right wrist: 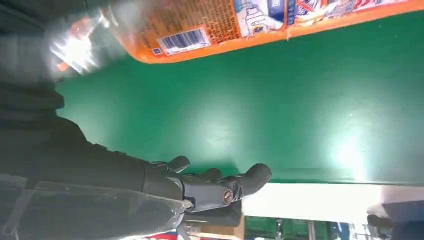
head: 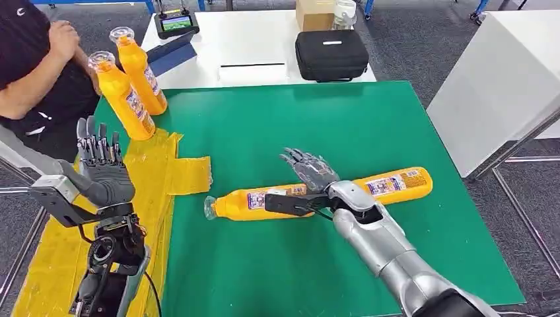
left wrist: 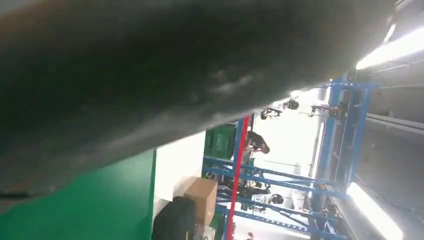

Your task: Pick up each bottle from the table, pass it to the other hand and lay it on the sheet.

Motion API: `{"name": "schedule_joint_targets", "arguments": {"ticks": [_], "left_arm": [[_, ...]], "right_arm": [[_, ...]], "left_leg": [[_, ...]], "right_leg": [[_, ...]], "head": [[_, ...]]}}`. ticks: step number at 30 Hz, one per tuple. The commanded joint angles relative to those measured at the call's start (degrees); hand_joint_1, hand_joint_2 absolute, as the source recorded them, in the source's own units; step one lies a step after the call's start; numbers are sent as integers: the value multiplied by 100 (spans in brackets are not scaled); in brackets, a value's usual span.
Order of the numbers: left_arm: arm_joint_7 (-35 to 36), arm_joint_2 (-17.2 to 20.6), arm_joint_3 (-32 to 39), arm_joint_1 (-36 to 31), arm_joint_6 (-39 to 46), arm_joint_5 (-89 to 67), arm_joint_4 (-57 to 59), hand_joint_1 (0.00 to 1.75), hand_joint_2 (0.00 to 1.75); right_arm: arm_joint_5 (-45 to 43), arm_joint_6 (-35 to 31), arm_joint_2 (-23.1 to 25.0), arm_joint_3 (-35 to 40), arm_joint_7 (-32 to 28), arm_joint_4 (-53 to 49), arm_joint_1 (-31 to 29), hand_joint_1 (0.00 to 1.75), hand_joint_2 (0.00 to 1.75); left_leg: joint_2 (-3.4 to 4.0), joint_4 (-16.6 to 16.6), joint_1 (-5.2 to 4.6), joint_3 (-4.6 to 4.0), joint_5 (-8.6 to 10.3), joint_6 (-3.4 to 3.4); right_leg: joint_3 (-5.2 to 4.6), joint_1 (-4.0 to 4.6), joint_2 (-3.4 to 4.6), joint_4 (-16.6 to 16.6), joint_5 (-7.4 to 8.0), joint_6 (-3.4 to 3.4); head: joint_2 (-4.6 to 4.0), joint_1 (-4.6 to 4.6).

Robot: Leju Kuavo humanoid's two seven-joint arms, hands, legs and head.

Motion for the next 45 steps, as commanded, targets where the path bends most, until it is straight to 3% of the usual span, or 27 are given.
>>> {"name": "schedule_joint_targets", "arguments": {"ticks": [1, 5, 9, 17, 30, 37, 40, 41, 42, 45], "left_arm": [[12, 35, -67, -214, -1, 7, 338, 0, 0], [14, 30, -60, -216, 1, 7, 342, 0, 0], [45, 22, -75, -348, -8, 5, 451, 0, 0], [65, 36, -230, -408, -38, 6, 637, 0, 0], [65, 48, -241, -422, -48, 14, 659, 0, 0], [83, -3, -347, -672, -83, 124, 837, 0, 0], [111, -71, -422, -792, -120, 153, 931, 0, 0], [110, -79, -437, -813, -122, 152, 951, 0, 0], [113, -92, -461, -854, -131, 155, 996, 0, 0], [130, -79, -459, -936, -155, 181, 1062, 0, 0]], "right_arm": [[-131, 303, 64, 613, -53, 28, 2, 0, 175], [-139, 334, 75, 646, -43, 52, -6, 0, 175], [-312, 631, 208, 846, 23, 663, -152, 0, 175], [-378, 525, 360, 1113, 97, 1543, 60, 0, 175], [-381, 534, 378, 1108, 103, 1598, 46, 0, 175], [605, 385, 525, 1609, 1278, 2734, 82, 0, 175], [799, 438, 477, 1670, 1510, 2990, 204, 0, 175], [798, 432, 465, 1651, 1526, 3005, 235, 45, 175], [799, 447, 450, 1624, 1509, 3038, 285, 175, 175], [802, 357, 463, 1529, 1489, 3002, 267, 175, 175]], "left_leg": [[0, -6, -2, 18, -2, -3], [2, -7, -5, 28, -6, -2], [2, -4, -4, 22, -5, -1], [-8, -16, -5, 45, -4, -3], [-8, -13, -2, 43, 0, -3], [-18, -19, 0, 62, 2, -4], [-19, -10, 5, 68, 0, -3], [-23, -16, 2, 77, 3, -2], [-36, -26, 0, 94, 7, -1], [-37, -26, -2, 150, -23, -13]], "right_leg": [[17, -1, -4, -4, -3, -2], [25, -4, -2, -4, -8, -1], [21, -4, -2, -1, -6, 0], [45, -4, -12, -13, -9, -2], [41, -1, -14, -13, -5, -2], [62, 1, -24, -20, -6, -3], [66, 5, -22, -17, -6, -3], [73, 2, -28, -22, -5, -2], [88, 1, -43, -33, -6, -2], [86, 0, -44, -34, -45, -34]], "head": [[0, 0], [0, 0], [0, 0], [0, 0], [0, 0], [0, -2], [0, 0], [0, -2], [0, -2], [0, -4]]}}
